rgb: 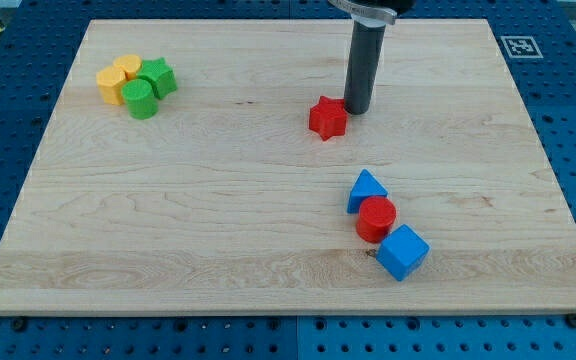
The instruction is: Move the red star closer to the green circle
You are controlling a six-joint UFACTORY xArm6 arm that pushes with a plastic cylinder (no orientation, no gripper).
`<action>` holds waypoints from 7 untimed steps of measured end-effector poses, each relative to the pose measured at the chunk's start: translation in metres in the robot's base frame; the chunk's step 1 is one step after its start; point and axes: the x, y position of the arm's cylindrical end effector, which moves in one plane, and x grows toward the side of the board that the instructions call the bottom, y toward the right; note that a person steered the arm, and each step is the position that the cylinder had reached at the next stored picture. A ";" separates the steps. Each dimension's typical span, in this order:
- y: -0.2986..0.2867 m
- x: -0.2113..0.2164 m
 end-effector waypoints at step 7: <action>-0.093 0.023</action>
